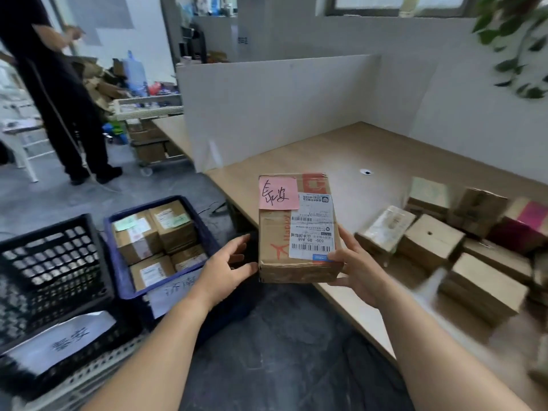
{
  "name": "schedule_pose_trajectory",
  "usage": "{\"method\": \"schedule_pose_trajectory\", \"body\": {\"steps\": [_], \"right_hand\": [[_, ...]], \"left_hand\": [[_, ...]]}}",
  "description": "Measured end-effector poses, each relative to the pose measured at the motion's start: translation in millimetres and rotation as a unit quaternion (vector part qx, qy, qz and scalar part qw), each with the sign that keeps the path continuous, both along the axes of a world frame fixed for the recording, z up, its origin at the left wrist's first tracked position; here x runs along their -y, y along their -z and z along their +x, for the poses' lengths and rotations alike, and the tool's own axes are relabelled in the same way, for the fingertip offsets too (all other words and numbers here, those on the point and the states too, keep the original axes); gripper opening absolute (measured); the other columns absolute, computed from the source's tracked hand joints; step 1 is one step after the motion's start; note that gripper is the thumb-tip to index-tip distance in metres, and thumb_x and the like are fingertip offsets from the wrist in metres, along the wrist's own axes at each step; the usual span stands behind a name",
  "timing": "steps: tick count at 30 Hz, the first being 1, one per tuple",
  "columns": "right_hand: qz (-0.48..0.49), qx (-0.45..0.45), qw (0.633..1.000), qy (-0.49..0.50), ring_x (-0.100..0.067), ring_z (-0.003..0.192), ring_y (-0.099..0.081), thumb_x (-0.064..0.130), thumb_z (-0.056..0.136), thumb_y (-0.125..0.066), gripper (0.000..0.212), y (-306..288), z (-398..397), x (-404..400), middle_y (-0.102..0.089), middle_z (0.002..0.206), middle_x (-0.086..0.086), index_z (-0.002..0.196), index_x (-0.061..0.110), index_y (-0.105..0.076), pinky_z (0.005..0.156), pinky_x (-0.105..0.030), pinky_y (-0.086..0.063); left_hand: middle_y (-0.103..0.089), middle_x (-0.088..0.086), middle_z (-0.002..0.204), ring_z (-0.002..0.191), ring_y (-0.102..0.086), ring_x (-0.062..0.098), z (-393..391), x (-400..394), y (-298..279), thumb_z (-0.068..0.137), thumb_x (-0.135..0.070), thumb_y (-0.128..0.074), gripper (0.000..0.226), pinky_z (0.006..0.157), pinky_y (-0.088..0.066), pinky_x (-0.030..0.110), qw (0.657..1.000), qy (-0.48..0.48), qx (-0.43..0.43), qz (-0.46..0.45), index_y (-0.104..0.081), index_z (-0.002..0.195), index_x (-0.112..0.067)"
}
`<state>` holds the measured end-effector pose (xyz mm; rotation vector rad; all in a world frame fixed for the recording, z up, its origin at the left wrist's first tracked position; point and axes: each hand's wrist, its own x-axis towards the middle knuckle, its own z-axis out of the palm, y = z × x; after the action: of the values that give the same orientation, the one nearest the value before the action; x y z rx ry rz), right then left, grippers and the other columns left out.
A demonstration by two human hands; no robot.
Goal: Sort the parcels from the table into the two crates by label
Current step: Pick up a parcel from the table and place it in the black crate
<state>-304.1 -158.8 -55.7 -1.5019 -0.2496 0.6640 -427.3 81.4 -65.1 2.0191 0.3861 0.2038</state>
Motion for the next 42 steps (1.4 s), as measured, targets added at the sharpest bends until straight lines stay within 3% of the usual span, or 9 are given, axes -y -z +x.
{"method": "schedule_pose_trajectory", "body": {"steps": [9, 13, 17, 20, 25, 28, 33, 37, 42], "right_hand": [[-0.018, -0.001, 0.994, -0.106, -0.024, 0.113, -0.063, 0.023, 0.069, -0.063, 0.078, 9.6, -45.0, -165.7, -0.070, 0.118, 0.008, 0.136, 0.054, -0.041, 0.094, -0.053, -0.051], [-0.032, -0.005, 0.988, -0.150, -0.025, 0.116, -0.062, 0.025, 0.068, -0.066, 0.084, 20.7, -63.7, -232.1, -0.069, 0.120, 0.008, 0.141, 0.055, -0.036, 0.098, -0.058, -0.047], [-0.045, -0.011, 0.981, -0.187, -0.023, 0.114, -0.062, 0.026, 0.067, -0.065, 0.085, 27.7, -83.3, -292.3, -0.068, 0.121, 0.009, 0.141, 0.055, -0.035, 0.087, -0.048, -0.052], [-0.052, -0.017, 0.976, -0.210, -0.024, 0.115, -0.062, 0.027, 0.066, -0.065, 0.086, 35.9, -90.6, -328.2, -0.068, 0.122, 0.008, 0.142, 0.054, -0.036, 0.087, -0.048, -0.053], [-0.069, -0.029, 0.963, -0.260, -0.029, 0.118, -0.059, 0.027, 0.069, -0.066, 0.082, 50.3, -91.7, -386.9, -0.068, 0.123, 0.006, 0.140, 0.055, -0.037, 0.101, -0.059, -0.044], [-0.067, -0.032, 0.956, -0.283, -0.029, 0.116, -0.061, 0.026, 0.069, -0.066, 0.083, 58.8, -87.5, -424.3, -0.068, 0.123, 0.006, 0.141, 0.053, -0.037, 0.091, -0.051, -0.052], [-0.048, -0.050, 0.947, -0.314, -0.024, 0.103, -0.068, 0.023, 0.070, -0.064, 0.081, 68.9, -73.0, -493.4, -0.069, 0.121, 0.001, 0.142, 0.049, -0.038, 0.070, -0.035, -0.055], [-0.041, -0.069, 0.939, -0.334, -0.031, 0.112, -0.064, 0.023, 0.071, -0.066, 0.080, 80.8, -56.6, -549.3, -0.068, 0.123, 0.000, 0.140, 0.053, -0.039, 0.076, -0.039, -0.053], [-0.052, -0.071, 0.932, -0.352, -0.029, 0.110, -0.065, 0.025, 0.069, -0.068, 0.081, 92.2, -32.7, -609.9, -0.066, 0.125, -0.002, 0.140, 0.051, -0.040, 0.075, -0.038, -0.053]], "left_hand": [[-0.056, -0.008, 0.131, 0.120, -0.053, 0.009, -84.1, -144.7, 13.5, 0.081, -0.033, -0.075, 0.062, 0.104, -0.043, 0.033, 0.996, -0.089, -0.019, -0.002, -0.050, 0.137, -0.029], [-0.054, -0.011, 0.126, 0.115, -0.053, 0.007, -122.8, -197.1, 22.2, 0.084, -0.026, -0.073, 0.060, 0.096, -0.042, 0.024, 0.991, -0.131, -0.024, -0.005, -0.048, 0.138, -0.028], [-0.052, -0.010, 0.136, 0.118, -0.052, 0.007, -161.4, -245.2, 34.8, 0.084, -0.030, -0.073, 0.063, 0.094, -0.042, 0.025, 0.983, -0.181, -0.039, -0.002, -0.046, 0.141, -0.029], [-0.047, -0.019, 0.127, 0.112, -0.044, 0.000, -180.4, -266.6, 40.8, 0.086, -0.028, -0.070, 0.059, 0.081, -0.041, 0.016, 0.977, -0.210, -0.043, 0.004, -0.046, 0.139, -0.030], [-0.049, -0.014, 0.136, 0.122, -0.047, 0.006, -197.8, -303.5, 54.6, 0.085, -0.035, -0.071, 0.062, 0.097, -0.040, 0.025, 0.968, -0.243, -0.067, -0.004, -0.045, 0.140, -0.032], [-0.050, -0.012, 0.139, 0.126, -0.049, 0.010, -199.4, -329.1, 56.3, 0.081, -0.040, -0.073, 0.065, 0.105, -0.042, 0.037, 0.962, -0.260, -0.080, -0.010, -0.045, 0.140, -0.034], [-0.046, -0.009, 0.144, 0.129, -0.046, 0.011, -191.7, -388.3, 57.8, 0.082, -0.040, -0.072, 0.068, 0.109, -0.038, 0.038, 0.951, -0.293, -0.103, 0.010, -0.041, 0.143, -0.032], [-0.044, -0.008, 0.146, 0.131, -0.042, 0.011, -178.3, -436.7, 58.7, 0.084, -0.038, -0.070, 0.067, 0.105, -0.035, 0.029, 0.942, -0.305, -0.134, 0.035, -0.040, 0.144, -0.032], [-0.044, -0.009, 0.147, 0.131, -0.042, 0.010, -160.2, -486.6, 62.2, 0.083, -0.040, -0.071, 0.068, 0.109, -0.036, 0.035, 0.935, -0.320, -0.149, 0.026, -0.041, 0.143, -0.035]]}}
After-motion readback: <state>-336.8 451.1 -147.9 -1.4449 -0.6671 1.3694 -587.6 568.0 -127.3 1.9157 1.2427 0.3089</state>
